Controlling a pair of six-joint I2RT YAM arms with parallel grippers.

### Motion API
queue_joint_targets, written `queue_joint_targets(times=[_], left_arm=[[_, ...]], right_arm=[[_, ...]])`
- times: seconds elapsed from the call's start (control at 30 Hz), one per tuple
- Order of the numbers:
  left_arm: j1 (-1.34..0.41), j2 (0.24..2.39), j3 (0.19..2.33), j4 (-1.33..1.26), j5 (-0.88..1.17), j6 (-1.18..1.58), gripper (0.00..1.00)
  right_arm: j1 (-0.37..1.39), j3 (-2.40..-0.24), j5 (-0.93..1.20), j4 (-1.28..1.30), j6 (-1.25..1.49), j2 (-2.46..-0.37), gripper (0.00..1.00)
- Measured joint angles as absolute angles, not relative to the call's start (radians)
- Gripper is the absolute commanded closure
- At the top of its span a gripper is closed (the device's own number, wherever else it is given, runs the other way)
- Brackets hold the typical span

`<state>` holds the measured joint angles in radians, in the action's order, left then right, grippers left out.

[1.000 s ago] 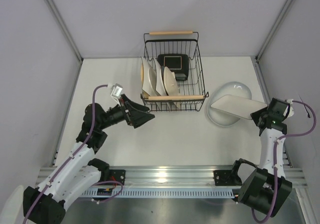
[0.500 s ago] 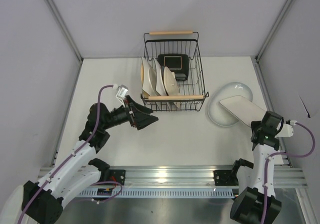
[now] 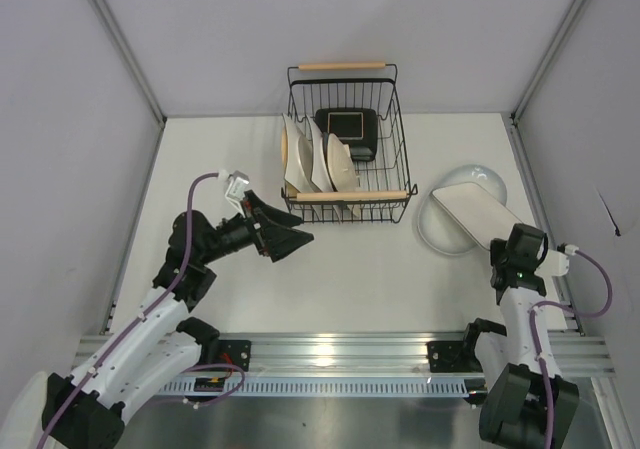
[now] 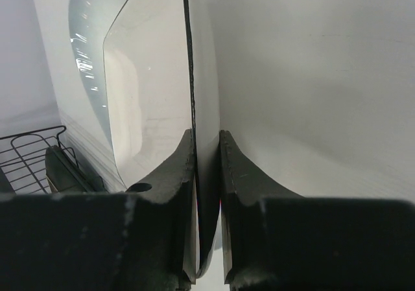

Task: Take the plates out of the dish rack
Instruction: Place the plate on the table

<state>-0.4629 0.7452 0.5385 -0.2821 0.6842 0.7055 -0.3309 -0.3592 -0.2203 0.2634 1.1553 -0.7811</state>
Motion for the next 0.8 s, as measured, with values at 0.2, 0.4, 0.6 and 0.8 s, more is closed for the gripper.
queue_joint_targets(times=[0.2,0.4,0.6,0.8], left_arm=[[-0.463,0.731,0.538,-0.282,0.683,0.704,0.00],[-0.463,0.731,0.538,-0.282,0.683,0.698,0.00],[-0.463,0.731,0.538,-0.282,0.683,0.698,0.00],[-0.463,0.731,0.538,-0.280,0.683,0.695,0.01]], right_arm=[[-0.314,-0.357,-0.224,0.207,1.176,-0.831,0.65],[-0.313,-0.342,-0.227,0.262,1.137,-0.838,0.50],[-0.316,-0.342,-0.196,0.279,1.099,-0.838,0.43],[-0.318,-0.343,-0.107,0.294,1.068,-0.829,0.43]])
